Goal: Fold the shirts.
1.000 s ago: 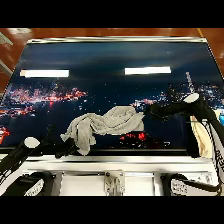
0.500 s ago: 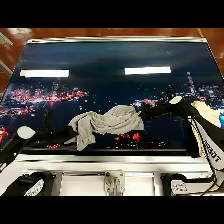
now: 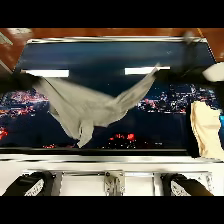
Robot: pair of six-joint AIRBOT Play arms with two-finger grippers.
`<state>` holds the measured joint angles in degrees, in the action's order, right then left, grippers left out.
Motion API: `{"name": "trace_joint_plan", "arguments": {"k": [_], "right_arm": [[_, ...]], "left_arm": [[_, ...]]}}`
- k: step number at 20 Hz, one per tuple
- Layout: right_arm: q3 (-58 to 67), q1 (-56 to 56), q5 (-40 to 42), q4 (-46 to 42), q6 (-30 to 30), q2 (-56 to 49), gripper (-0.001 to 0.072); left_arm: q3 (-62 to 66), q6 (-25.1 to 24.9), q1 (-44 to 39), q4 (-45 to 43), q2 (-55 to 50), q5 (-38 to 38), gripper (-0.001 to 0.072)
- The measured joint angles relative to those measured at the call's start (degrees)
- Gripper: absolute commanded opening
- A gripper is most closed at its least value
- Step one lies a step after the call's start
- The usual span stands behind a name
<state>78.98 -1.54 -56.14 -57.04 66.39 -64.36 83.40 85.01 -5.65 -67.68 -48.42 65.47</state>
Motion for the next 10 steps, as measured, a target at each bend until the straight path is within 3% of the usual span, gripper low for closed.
{"name": "trace_joint_plan", "arguments": {"k": [5, 10], "right_arm": [[12.52, -0.04, 5.01, -7.8, 5.05, 18.67, 0.0061], [16.7, -0.04, 5.44, -20.74, 15.23, 29.75, 0.0061]], "left_arm": [[30.42, 4.79, 0.0, -8.68, 1.46, 2.08, 0.0034], [35.26, 8.83, 0.0, -14.69, 6.67, 6.12, 0.0034]]}}
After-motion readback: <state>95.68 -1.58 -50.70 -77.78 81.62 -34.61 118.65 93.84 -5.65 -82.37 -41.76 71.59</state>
